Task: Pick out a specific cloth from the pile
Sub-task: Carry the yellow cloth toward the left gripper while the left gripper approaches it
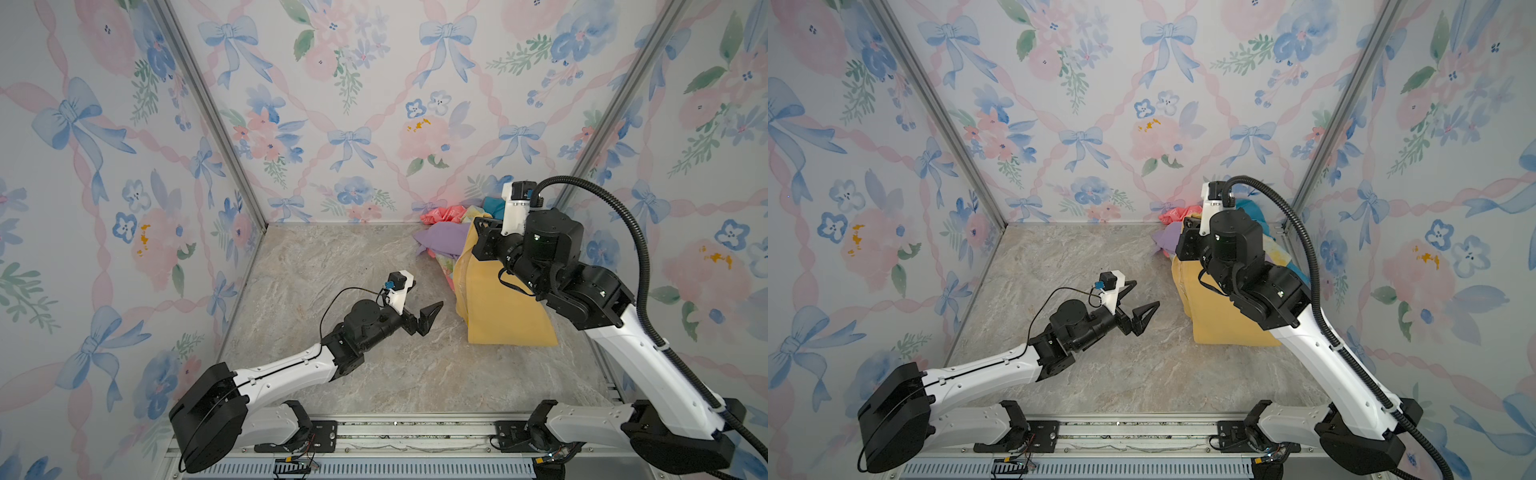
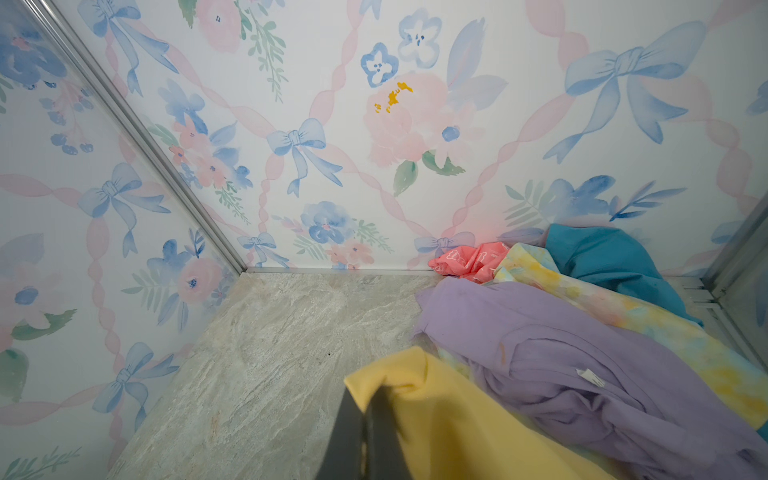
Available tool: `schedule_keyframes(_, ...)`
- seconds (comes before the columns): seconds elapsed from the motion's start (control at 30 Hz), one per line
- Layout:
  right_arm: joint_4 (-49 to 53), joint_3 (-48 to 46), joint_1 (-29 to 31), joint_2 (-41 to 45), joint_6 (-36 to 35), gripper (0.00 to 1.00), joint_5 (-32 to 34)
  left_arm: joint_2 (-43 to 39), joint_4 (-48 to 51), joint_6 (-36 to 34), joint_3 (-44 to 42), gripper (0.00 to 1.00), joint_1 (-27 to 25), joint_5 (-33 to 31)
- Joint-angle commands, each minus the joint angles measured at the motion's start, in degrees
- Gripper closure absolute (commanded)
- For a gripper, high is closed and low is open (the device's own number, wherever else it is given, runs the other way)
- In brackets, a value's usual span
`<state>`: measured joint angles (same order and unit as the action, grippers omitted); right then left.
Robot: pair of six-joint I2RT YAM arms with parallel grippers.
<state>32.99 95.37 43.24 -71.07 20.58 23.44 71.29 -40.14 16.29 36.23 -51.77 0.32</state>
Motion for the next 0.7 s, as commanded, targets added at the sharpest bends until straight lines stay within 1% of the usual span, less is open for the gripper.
schedule_keyframes(0.0, -3.5, -1.2, 0.7, 2.4, 1.0, 1.0, 0.8, 3.2, -5.5, 0.0, 1.6, 0.02, -1.8, -0.3)
schedule_keyframes(0.1, -2.4, -1.1, 0.7, 3.4, 1.1, 1.0, 0.7, 6.4, -8.5, -0.3, 2.4, 0.02, -2.9, -1.4)
schedule_keyframes(0.13, -2.1, -1.0, 0.7, 3.8, 1.3, 1.0, 0.5, 7.6, -9.9, -0.3, 4.4, 0.02, -3.2, -1.5)
schedule_keyframes(0.3, -0.3, -1.1, 0.8, 5.5, 1.9, 1.0, -0.2, 13.4, -16.7, -1.7, 7.5, 0.02, -4.8, -1.1)
schedule_keyframes(0.43, 0.8, -1.6, 0.7, 6.7, 2.4, 1.0, -0.4, 18.1, -17.8, -2.6, 11.9, 0.02, -5.2, -0.9)
schedule_keyframes(0.57, 1.3, -1.6, 0.8, 6.9, 2.9, 1.0, -1.0, 22.5, -19.7, -3.2, 15.7, 0.02, -5.5, 0.7)
schedule_keyframes(0.67, 1.7, -1.0, 0.8, 6.1, 3.3, 1.0, -1.9, 25.7, -21.1, -3.9, 18.3, 0.02, -5.6, -0.3)
